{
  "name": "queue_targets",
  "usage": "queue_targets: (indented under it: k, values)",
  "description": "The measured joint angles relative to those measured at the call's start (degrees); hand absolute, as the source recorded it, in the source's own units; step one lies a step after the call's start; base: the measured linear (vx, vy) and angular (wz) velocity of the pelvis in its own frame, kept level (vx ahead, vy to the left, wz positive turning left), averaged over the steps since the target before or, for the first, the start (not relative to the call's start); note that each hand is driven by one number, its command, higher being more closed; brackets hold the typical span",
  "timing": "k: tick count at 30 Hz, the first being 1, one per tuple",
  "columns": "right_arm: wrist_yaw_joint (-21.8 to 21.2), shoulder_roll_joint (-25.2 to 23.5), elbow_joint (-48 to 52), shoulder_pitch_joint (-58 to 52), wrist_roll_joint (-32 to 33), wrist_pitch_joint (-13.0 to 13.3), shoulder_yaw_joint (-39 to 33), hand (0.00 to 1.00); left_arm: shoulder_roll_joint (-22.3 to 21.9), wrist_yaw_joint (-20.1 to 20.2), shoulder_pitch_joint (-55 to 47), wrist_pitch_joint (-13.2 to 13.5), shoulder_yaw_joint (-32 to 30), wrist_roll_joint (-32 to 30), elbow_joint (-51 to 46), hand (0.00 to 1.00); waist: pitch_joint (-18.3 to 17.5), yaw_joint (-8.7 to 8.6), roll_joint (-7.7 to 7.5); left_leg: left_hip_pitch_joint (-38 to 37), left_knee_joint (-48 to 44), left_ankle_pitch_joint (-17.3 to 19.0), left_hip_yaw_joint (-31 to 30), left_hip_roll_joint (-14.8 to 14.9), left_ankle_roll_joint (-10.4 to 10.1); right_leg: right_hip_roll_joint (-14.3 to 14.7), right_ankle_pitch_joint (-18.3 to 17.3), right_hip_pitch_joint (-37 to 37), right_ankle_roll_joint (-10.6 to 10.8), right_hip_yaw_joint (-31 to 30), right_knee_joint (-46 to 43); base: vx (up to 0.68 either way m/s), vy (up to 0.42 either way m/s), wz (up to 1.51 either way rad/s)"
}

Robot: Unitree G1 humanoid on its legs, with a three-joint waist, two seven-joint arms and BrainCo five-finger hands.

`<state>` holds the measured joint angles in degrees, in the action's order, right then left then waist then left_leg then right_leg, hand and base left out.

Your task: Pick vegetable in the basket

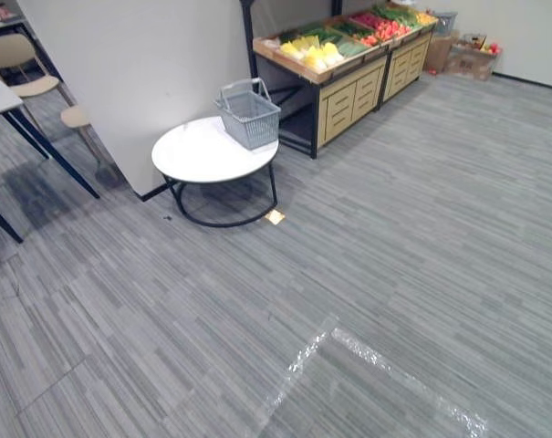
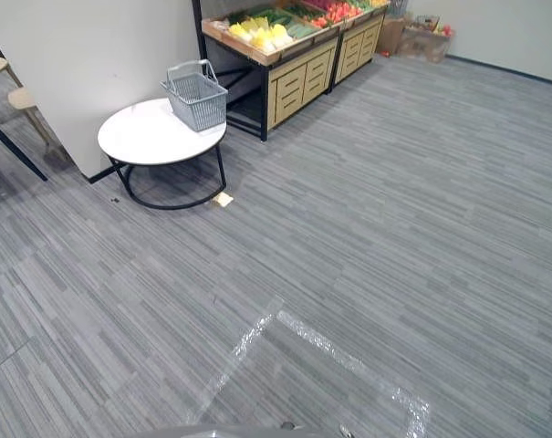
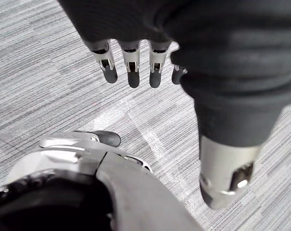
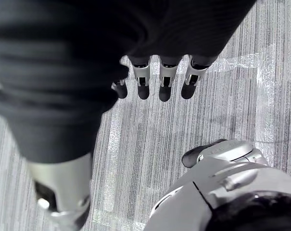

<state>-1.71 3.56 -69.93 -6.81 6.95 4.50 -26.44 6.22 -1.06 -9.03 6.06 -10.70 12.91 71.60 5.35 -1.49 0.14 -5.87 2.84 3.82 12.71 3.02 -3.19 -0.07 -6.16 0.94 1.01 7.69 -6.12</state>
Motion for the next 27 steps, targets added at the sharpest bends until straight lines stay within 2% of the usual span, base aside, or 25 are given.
queue_targets:
  k: [2, 3, 4, 5, 6, 7, 8, 9, 11, 13, 14, 15, 16, 18, 20, 21, 22, 23, 24, 25, 26, 27]
  values:
    - [0.0, -0.2, 0.2, 0.4, 1.1, 0.1, 0.1, 0.00, 0.1, -0.1, 1.0, 0.0, -1.0, 0.6, -0.1, 0.00, 1.5, 0.00, -0.63, 1.5, -2.9, 1.6, 0.2, 0.4, -0.9, -0.2, -2.3, 1.2, -1.2, 0.2, -2.9, -0.06, -0.065, 0.07]
    - [-0.1, -0.2, 0.2, 0.5, 2.0, 0.1, 0.4, 0.00, 0.0, -0.1, 1.0, -0.1, -1.9, 0.6, -0.5, 0.00, 2.5, 0.13, -0.61, 4.1, -9.0, 4.9, 0.6, 1.8, -1.9, 0.1, -3.2, 1.8, -1.9, 0.1, -4.3, -0.07, -0.132, -0.11]
    - [-0.1, -0.1, 0.7, 0.2, 2.1, 0.1, 0.8, 0.00, -0.8, -0.2, 0.2, -0.1, -3.4, 0.7, -1.6, 0.00, 2.6, 0.23, -0.57, 6.4, -16.0, 8.3, 1.0, 4.1, -4.1, 1.0, -3.9, 1.6, -2.6, -0.2, -4.8, -0.04, -0.134, -0.18]
    - [-0.1, -0.2, 1.4, 0.0, 2.1, 0.1, 1.0, 0.00, -1.0, -0.1, -0.3, -0.1, -5.0, 1.1, -2.0, 0.00, 2.8, 0.38, -0.49, 8.1, -21.0, 8.8, 1.0, 5.0, -4.6, 1.5, -4.2, 1.3, -3.1, -0.3, -4.9, 0.03, -0.125, -0.15]
    - [-0.1, -0.4, 2.0, 0.0, 2.1, 0.6, 1.5, 0.00, -1.4, 0.2, -0.1, -0.2, -8.6, 2.0, -2.8, 0.00, 4.1, 0.23, -0.72, 13.7, -34.0, 7.9, 0.2, 7.2, -2.9, 2.0, -4.7, 0.4, -3.8, -0.2, -5.4, 0.06, -0.112, -0.11]
    - [-0.1, -0.4, 2.5, -0.3, 2.1, 0.9, 2.4, 0.00, -2.3, 0.3, -0.2, -0.4, -10.1, 2.6, -4.1, 0.00, 5.2, 0.33, -0.70, 18.3, -44.7, 4.9, -1.6, 8.7, 0.5, 2.3, -5.2, -0.9, -4.5, -0.4, -5.8, 0.06, -0.100, -0.08]
    - [0.0, -0.7, 2.9, -0.6, 2.1, 1.0, 3.2, 0.00, -2.5, 0.3, -0.3, -0.4, -10.2, 2.7, -4.5, 0.00, 5.6, 0.57, -1.06, 20.5, -48.8, 4.5, -2.7, 8.9, 0.9, 2.4, -5.7, -1.4, -4.6, -0.4, -6.1, 0.10, -0.048, -0.10]
    - [0.0, -0.5, 4.0, -1.2, 2.1, 1.0, 4.5, 0.00, -2.8, 0.3, -0.4, -0.5, -10.2, 2.7, -5.2, 0.00, 5.6, 0.63, -0.70, 23.2, -53.2, 5.2, -4.1, 8.7, 0.1, 2.3, -6.6, -2.4, -4.8, -0.8, -6.4, 0.12, -0.008, -0.05]
    - [-0.1, -0.1, 5.0, -0.7, 2.1, 1.0, 4.9, 0.00, -3.9, 0.2, -0.8, -0.3, -10.0, 2.7, -6.4, 0.00, 5.6, 1.33, -0.21, 25.5, -52.1, 6.6, -4.2, 7.7, -0.3, 2.1, -7.0, -3.3, -4.6, -2.4, -6.0, 0.24, 0.038, -0.27]
    - [-0.1, 0.1, 4.8, 0.6, 2.0, 1.0, 4.8, 0.00, -3.9, 0.3, -0.8, -0.3, -9.6, 2.8, -6.7, 0.00, 5.7, 2.28, -0.09, 27.2, -44.3, 6.9, -4.1, 5.8, -0.1, 0.9, -7.7, -3.3, -4.6, -3.7, -5.9, 0.29, 0.114, -0.36]
    - [-0.1, 0.1, 5.0, 1.2, 2.0, 1.1, 4.9, 0.00, -3.9, 0.3, -0.7, -0.1, -9.1, 2.8, -6.7, 0.00, 5.6, 2.59, -0.07, 27.8, -36.2, 6.0, -3.7, 4.3, 0.3, 0.0, -8.5, -3.5, -4.0, -4.3, -5.8, 0.23, 0.106, -0.26]
    - [-0.1, 0.2, 5.3, 1.4, 2.0, 1.2, 5.2, 0.00, -3.9, 0.3, -0.7, 0.1, -8.7, 2.8, -6.9, 0.00, 5.6, 2.87, 0.10, 27.8, -29.8, 4.2, -3.4, 3.7, 0.4, -0.6, -9.1, -4.2, -3.4, -5.0, -5.5, 0.33, 0.142, -0.24]
    - [0.0, 0.8, 6.1, 1.1, 2.0, 1.2, 7.1, 0.00, -4.2, 0.2, -0.8, 0.1, -8.6, 2.7, -7.2, 0.00, 5.6, 3.01, 0.45, 27.8, -20.9, 0.8, -2.7, 3.5, 0.4, -1.1, -10.0, -5.8, -2.8, -5.4, -4.3, 0.30, 0.130, -0.15]
    - [0.0, 1.5, 6.6, 1.0, 2.0, 1.4, 9.1, 0.00, -4.8, 0.2, -1.4, 0.2, -8.7, 2.6, -8.2, 0.00, 5.3, 3.50, 0.95, 28.2, -11.7, -2.8, -2.6, 4.2, -0.6, -1.6, -12.0, -8.0, -1.0, -6.6, -3.2, 0.55, 0.291, -0.31]
    - [0.0, 1.7, 6.6, 1.3, 2.0, 1.9, 9.4, 0.00, -5.4, 0.2, -2.2, 0.5, -8.7, 2.6, -8.2, 0.00, 4.9, 4.09, 1.56, 29.4, -9.2, -4.0, -2.6, 5.5, -0.5, -2.2, -15.0, -10.2, 0.5, -8.5, -3.0, 0.60, 0.379, -0.55]
    - [0.0, 0.6, 6.2, 1.5, 1.9, 2.0, 8.7, 0.00, -4.4, 0.3, -3.2, 0.5, -9.0, 2.6, -7.9, 0.00, 3.4, 4.70, 0.28, 30.0, -13.4, -9.7, -1.7, 4.3, 0.5, -5.1, -16.8, -11.6, 0.0, -9.6, -2.4, 0.64, 0.343, -0.63]
    - [-0.2, -0.9, 4.9, 1.2, 1.9, 2.0, 7.6, 0.00, -3.2, 0.2, -4.1, 1.0, -8.9, 2.5, -7.6, 0.00, 0.7, 4.95, -2.49, 31.2, -16.2, -9.1, -0.7, 2.0, 3.0, -7.6, -15.8, -10.8, -0.3, -11.7, -3.3, 0.66, 0.309, -0.49]
    - [-0.4, -1.8, 4.7, 1.2, 1.9, 2.0, 7.4, 0.00, -2.7, 0.1, -4.1, 1.0, -8.8, 2.5, -7.6, 0.00, -0.4, 4.79, -3.29, 31.6, -17.3, -7.7, -0.4, 1.0, 3.8, -8.5, -14.3, -9.9, -0.2, -12.6, -4.6, 0.69, 0.288, -0.20]
    - [-0.6, -3.2, 4.6, 1.3, 2.1, 2.0, 6.0, 0.00, -1.9, 0.1, -3.5, 1.0, -8.1, 2.2, -7.3, 0.00, -1.1, 4.35, -3.83, 31.3, -19.5, -6.2, 0.2, -0.2, 5.7, -9.5, -11.3, -8.5, 0.9, -14.4, -8.9, 0.70, 0.304, 0.12]
    - [-0.8, -3.1, 3.7, 1.9, 1.9, 2.0, 5.6, 0.00, -1.2, 0.1, -2.7, 1.0, -7.1, 2.0, -6.5, 0.00, -1.2, 3.91, -4.06, 29.5, -20.4, -3.8, 0.7, -1.3, 6.8, -10.0, -7.4, -7.2, 1.7, -15.5, -14.9, 0.68, 0.308, 0.13]
    - [-1.0, -3.0, 3.4, 2.0, 1.9, 2.0, 5.1, 0.00, -1.0, 0.1, -2.2, 0.9, -6.7, 2.0, -6.2, 0.00, -1.2, 3.81, -4.06, 28.1, -20.4, -2.6, 0.7, -1.8, 7.1, -10.0, -5.1, -6.3, 2.2, -15.7, -18.7, 0.63, 0.294, 0.04]
    - [-1.0, -2.8, 3.5, 2.0, 1.8, 2.0, 4.2, 0.00, -0.8, 0.1, -1.9, 0.9, -6.1, 1.9, -6.1, 0.00, -1.1, 3.59, -4.12, 24.6, -19.6, 0.1, 0.7, -2.6, 7.5, -9.9, 1.8, -3.1, 5.6, -16.4, -28.1, 0.55, 0.271, 0.02]
